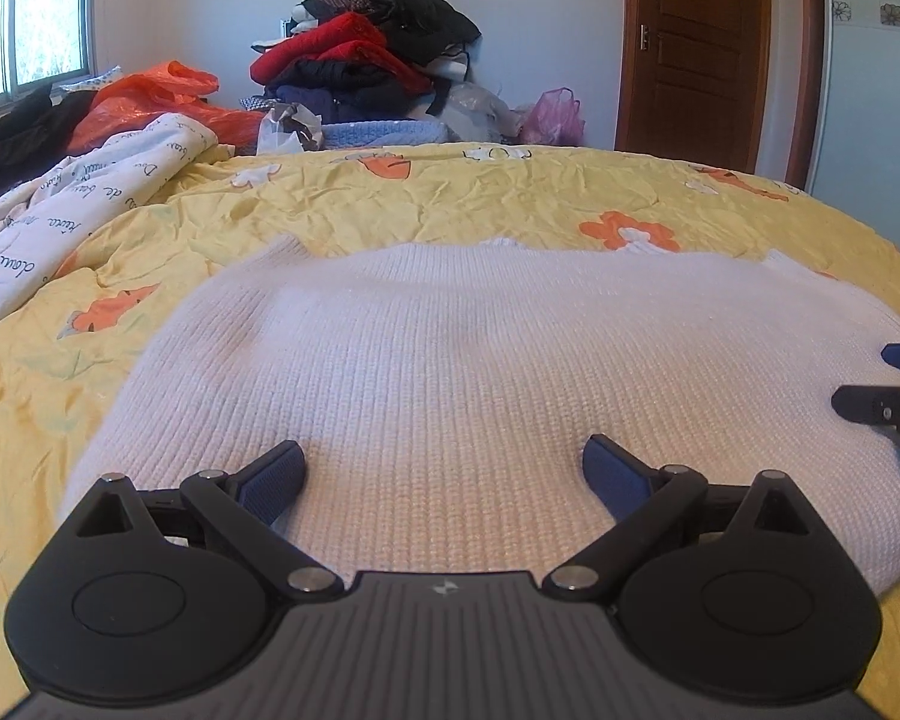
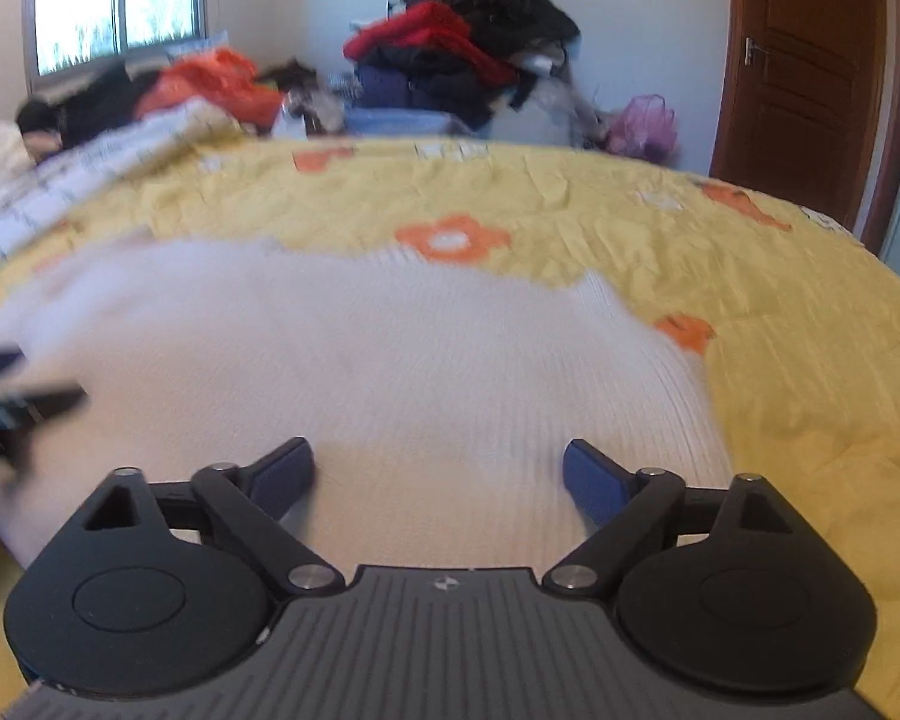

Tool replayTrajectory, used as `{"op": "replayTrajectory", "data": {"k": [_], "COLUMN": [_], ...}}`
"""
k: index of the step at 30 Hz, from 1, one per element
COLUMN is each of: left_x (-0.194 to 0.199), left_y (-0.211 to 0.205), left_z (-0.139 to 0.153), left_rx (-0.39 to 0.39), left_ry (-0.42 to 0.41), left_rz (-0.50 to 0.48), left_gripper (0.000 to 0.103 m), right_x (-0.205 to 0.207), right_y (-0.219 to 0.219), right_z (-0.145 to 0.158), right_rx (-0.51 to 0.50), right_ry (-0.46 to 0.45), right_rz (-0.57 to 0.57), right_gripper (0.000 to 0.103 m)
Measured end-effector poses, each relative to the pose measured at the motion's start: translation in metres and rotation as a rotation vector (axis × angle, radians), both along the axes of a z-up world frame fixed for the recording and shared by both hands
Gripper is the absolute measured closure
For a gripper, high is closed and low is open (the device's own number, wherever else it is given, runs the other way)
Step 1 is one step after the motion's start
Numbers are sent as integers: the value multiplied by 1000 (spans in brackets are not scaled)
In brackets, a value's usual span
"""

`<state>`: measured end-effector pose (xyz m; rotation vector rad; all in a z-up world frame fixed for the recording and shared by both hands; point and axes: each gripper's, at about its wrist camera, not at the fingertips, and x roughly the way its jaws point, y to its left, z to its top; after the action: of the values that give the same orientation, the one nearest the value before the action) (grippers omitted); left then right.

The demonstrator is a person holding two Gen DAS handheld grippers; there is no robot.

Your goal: Fold small clothes

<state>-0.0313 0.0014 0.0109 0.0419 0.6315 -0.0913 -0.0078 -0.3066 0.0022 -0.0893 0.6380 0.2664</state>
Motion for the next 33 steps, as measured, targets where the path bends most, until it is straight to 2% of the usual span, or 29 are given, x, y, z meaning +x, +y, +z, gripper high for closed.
{"op": "replayTrajectory", "data": {"k": [2, 6, 9, 11, 13, 17, 19, 21, 23, 26, 28, 30, 31, 33], "left_x": [0, -1, -1, -2, -2, -2, -2, -1, -2, -11, -30, -46, -51, -58], "left_y": [0, 0, 0, 0, 0, 0, 0, 0, 0, 3, 10, 21, 27, 45], "left_z": [0, 0, 0, 0, -1, 0, -1, 0, 0, 11, 22, 25, 25, 26], "left_rx": [0, 0, -1, 0, 0, -1, -1, -2, 0, 14, 30, 57, 56, 2], "left_ry": [-1, -5, -10, -12, -12, -13, -13, -14, -12, -4, -49, -68, -58, -31], "left_rz": [0, -1, 0, 1, 0, 1, 0, 1, 0, 30, 44, 56, 70, 118], "left_gripper": [3, 3, 3, 3, 3, 3, 3, 3, 3, 3, 3, 3, 3, 3], "right_x": [2, 7, 12, 20, 35, 73, 80, 83, 86, 76, 57, 30, 18, -5], "right_y": [-12, -5, -5, -9, -7, 5, 7, -4, -1, 1, -3, -8, -11, -17], "right_z": [-7, 3, 22, 34, 39, 22, 3, -3, -2, 3, 12, 20, 23, 28], "right_rx": [56, 17, 55, 116, 128, 61, 5, 73, 54, 38, 47, 66, 82, 119], "right_ry": [-1, 41, 26, 4, 5, 71, 77, 80, 89, 59, 21, -27, -42, -59], "right_rz": [11, 7, -21, -31, -44, -38, -33, -36, -33, -50, -86, -81, -76, -65], "right_gripper": [6, 5, 16, 13, 10, 11, 6, 5, 5, 7, 12, 10, 9, 9]}}
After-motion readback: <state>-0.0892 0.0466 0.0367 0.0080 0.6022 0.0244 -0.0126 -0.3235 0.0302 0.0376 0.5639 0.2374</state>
